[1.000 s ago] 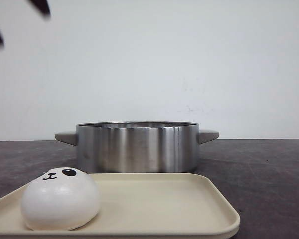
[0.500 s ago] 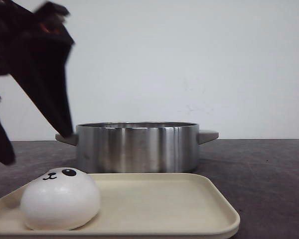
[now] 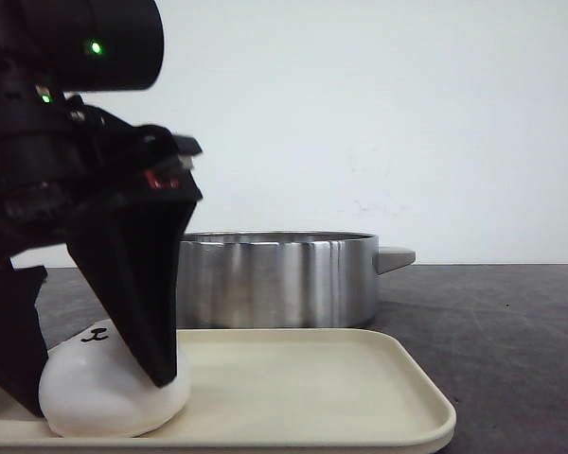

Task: Steam buns
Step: 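Lower the left gripper onto the last bun on the tray, then grasp the last bun with the left gripper and lift it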

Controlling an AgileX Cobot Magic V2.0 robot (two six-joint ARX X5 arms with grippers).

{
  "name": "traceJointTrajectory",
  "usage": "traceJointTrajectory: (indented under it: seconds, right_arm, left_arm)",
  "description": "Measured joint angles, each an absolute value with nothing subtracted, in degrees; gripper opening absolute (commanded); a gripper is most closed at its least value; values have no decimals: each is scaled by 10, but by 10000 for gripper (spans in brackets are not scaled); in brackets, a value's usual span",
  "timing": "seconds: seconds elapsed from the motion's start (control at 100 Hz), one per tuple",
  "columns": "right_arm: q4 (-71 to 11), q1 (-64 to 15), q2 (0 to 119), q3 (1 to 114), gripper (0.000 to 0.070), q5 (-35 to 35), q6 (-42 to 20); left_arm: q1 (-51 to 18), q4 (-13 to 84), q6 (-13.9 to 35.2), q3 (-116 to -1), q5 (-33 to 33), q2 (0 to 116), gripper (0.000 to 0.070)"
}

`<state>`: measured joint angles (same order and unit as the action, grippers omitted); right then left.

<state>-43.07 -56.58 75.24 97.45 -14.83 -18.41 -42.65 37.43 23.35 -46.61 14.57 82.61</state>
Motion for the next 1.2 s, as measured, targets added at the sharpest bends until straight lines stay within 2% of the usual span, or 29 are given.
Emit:
traceJointTrajectory:
  seconds: [0.08, 0.12, 0.18, 0.24, 0.28, 0.53, 0.66, 0.78, 0.91, 1.03, 1.2]
  right_arm:
    - [-431, -566, 752, 974, 6, -148, -184]
    - [-431, -566, 752, 974, 6, -148, -184]
    - [-431, -566, 752, 974, 6, -148, -184]
    - [-431, -566, 752, 974, 6, -148, -184]
    - [-431, -566, 752, 974, 6, -148, -184]
    - [-431, -566, 752, 974, 6, -148, -185]
    - [-431, -570, 752, 974, 6, -149, -185]
    - [-430, -573, 752, 974, 6, -149, -185]
    - [-427, -573, 752, 974, 6, -149, -185]
    - [-414, -573, 752, 974, 6, -149, -185]
    - [-389, -573, 752, 974, 6, -149, -187]
  left_arm:
    - [-427, 374, 234, -466, 135, 828, 493]
    - [-427, 373, 234, -466, 124, 828, 437]
    - [-427, 374, 234, -466, 109, 828, 260]
    - [-427, 374, 232, -466, 103, 828, 0]
    - [-427, 373, 227, -466, 103, 828, 16]
    - [-427, 374, 204, -466, 98, 825, 10]
    - [-431, 388, 199, -474, 94, 784, 10]
    - [-438, 379, 194, -532, 91, 717, 10]
    - [-434, 341, 181, -615, 48, 674, 10]
    - [-416, 344, 154, -688, 15, 692, 10]
    - [-382, 346, 127, -758, 13, 761, 10]
